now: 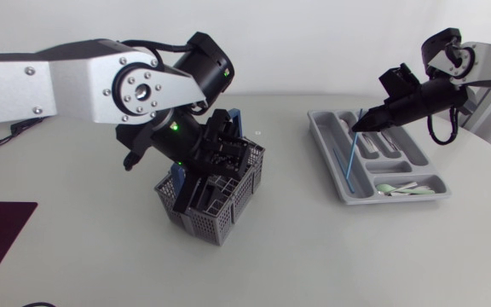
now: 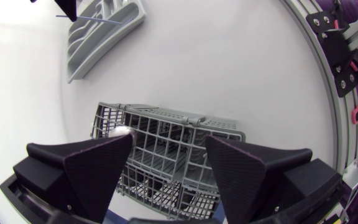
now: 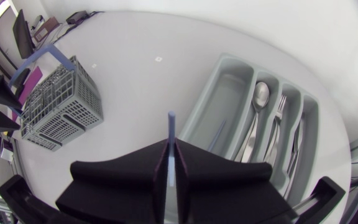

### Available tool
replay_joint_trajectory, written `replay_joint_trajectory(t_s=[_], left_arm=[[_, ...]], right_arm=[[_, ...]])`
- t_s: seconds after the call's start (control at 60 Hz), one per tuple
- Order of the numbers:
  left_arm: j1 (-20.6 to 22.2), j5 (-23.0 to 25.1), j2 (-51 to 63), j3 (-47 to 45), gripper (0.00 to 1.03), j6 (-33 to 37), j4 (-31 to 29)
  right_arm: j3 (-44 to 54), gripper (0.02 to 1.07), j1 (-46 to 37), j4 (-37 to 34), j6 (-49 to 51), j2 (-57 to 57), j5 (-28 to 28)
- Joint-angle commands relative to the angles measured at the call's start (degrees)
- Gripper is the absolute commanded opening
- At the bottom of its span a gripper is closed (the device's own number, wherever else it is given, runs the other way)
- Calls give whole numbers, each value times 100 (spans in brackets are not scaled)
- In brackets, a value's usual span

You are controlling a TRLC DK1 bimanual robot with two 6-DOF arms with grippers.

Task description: Unload the cutlery basket into the drawer organizer.

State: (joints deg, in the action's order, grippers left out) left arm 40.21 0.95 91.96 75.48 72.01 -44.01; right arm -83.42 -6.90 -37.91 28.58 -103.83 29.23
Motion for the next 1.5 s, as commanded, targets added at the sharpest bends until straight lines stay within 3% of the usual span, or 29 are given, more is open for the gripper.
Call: replay_joint_trajectory(t_s=[0.0,0.167,0.383,0.683,0.733,0.767,0.883,0.95,1.1,1.233,1.433,1.483], left_arm=[[5,-34,-135,-165,91,-29,-2],[5,-34,-179,-209,91,-64,-2],[14,-42,-275,-297,92,-126,-2],[22,-42,-407,-447,92,-178,-2],[31,-42,-425,-456,92,-187,-2],[31,-34,-434,-464,92,-196,-2],[58,-42,-469,-491,92,-205,-2],[66,-42,-478,-508,92,-222,-2],[66,-42,-478,-535,92,-293,6],[75,-42,-478,-666,92,-372,24],[66,-42,-478,-833,92,-442,121],[66,-42,-478,-851,91,-460,138]], right_arm=[[-351,8,-66,-226,16,-498,-93],[-1177,8,-49,-639,-63,-1465,-172],[-2012,8,-57,-639,-327,-2510,-164],[-2293,8,-75,-419,-458,-2871,-216],[-2267,11,-84,-375,-458,-2827,-234],[-2258,21,-84,-375,-458,-2800,-243],[-1801,61,-93,-50,-414,-2317,-269],[-1388,70,-57,232,-388,-1886,-287],[-395,71,233,583,-318,-761,-41],[379,71,690,645,-362,74,636],[801,70,1358,653,-608,372,1287],[818,65,1542,662,-643,320,1383]])
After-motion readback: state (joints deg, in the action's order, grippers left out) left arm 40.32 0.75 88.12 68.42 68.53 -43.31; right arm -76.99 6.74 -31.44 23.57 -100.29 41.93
